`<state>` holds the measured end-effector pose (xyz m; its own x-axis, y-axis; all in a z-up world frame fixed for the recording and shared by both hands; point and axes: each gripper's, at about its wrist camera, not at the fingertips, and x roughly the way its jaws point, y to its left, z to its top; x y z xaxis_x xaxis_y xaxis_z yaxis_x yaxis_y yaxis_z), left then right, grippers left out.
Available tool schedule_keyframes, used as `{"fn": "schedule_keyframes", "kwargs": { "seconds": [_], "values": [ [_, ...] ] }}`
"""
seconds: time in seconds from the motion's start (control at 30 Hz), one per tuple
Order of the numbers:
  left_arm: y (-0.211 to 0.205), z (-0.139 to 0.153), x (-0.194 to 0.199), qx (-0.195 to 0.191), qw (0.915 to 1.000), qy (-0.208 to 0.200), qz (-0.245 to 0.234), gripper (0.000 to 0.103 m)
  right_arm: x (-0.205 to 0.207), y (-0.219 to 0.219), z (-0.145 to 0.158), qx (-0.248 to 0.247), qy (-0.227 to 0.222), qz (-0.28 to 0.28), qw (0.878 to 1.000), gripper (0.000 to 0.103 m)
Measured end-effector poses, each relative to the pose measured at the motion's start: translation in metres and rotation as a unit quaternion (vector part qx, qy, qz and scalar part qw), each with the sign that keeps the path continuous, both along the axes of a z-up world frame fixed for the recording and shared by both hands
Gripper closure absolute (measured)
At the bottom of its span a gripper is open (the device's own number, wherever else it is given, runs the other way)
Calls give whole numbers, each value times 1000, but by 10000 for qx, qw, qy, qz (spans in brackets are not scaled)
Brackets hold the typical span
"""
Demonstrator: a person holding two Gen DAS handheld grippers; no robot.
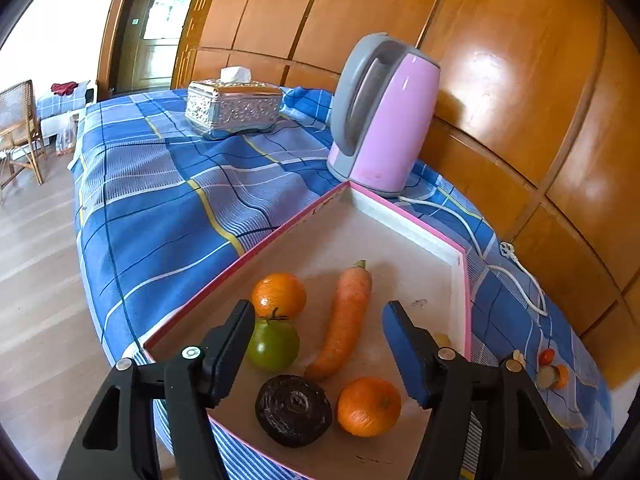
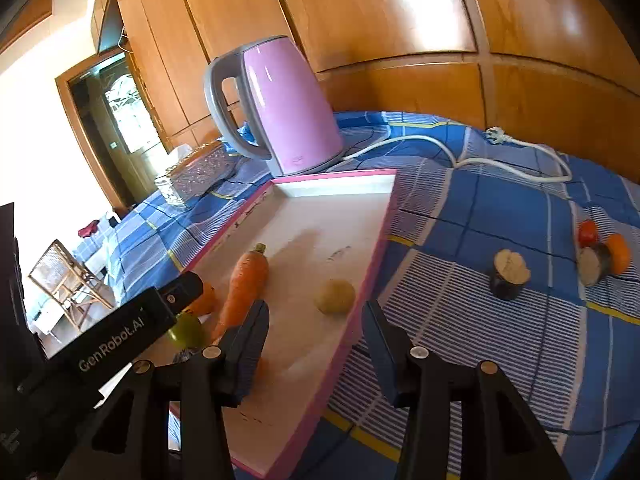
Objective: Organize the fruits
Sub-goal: 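Withdraw both tools from the tray back toward the remaining produce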
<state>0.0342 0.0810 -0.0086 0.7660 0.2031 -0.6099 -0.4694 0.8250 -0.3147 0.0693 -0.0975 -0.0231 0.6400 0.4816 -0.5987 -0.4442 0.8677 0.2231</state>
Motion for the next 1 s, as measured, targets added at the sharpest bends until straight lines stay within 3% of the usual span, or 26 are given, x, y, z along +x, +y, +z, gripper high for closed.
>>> {"fn": "schedule_keyframes", "kwargs": {
  "seconds": [0.47,0.73,1.0],
  "values": [
    [-26,2,6,300,9965,0,-779,36,-13,-37,3,-211,-76,-865,9960,54],
    [-60,4,8,826,9850,-25,-1513,36,-12,-72,0,-179,131,-1589,9870,54],
    [-87,5,9,1059,9695,-71,-2210,36,-7,-110,-4,-78,384,-2286,9727,54]
  ]
}}
